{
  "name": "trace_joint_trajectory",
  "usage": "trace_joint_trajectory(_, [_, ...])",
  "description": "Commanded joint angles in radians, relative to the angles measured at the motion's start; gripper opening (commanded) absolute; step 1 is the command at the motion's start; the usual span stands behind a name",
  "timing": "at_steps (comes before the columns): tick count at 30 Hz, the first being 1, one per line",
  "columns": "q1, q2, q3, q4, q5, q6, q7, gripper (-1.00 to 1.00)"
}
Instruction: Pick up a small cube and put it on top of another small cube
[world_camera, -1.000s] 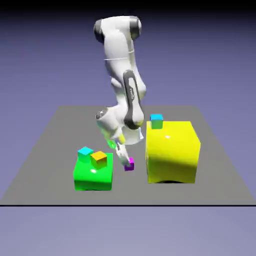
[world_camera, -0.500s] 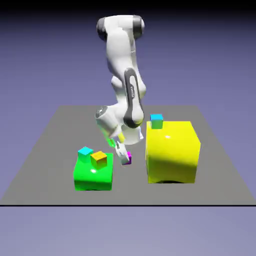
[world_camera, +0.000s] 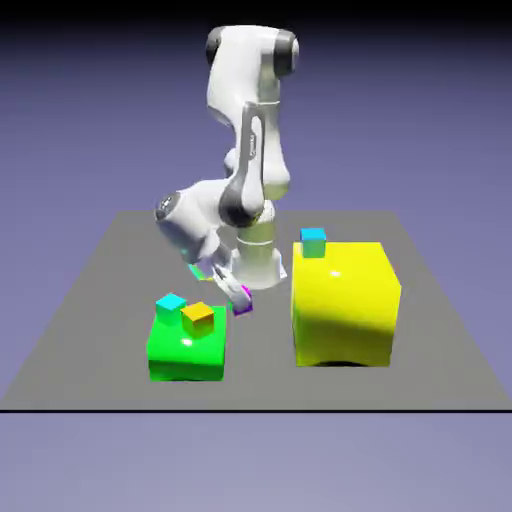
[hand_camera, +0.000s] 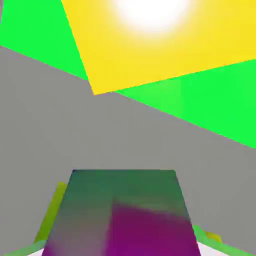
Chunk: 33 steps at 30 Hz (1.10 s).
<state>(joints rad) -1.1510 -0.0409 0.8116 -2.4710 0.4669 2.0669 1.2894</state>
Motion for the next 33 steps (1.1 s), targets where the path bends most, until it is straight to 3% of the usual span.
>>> trace_joint_trajectory(1, [-0.013,0.001,-0.003,0.036,-0.037,-0.031,0.012,-1.00])
trace_joint_trajectory(4, [-0.078,0.003,-0.012,0.145,-0.137,-0.122,0.043,-1.00])
trace_joint_trajectory(7, [-0.117,-0.002,0.006,0.154,-0.144,-0.104,0.064,-1.00])
trace_joint_trajectory(33, [0.824,0.083,-0.898,0.070,-0.119,0.056,0.047,-1.00])
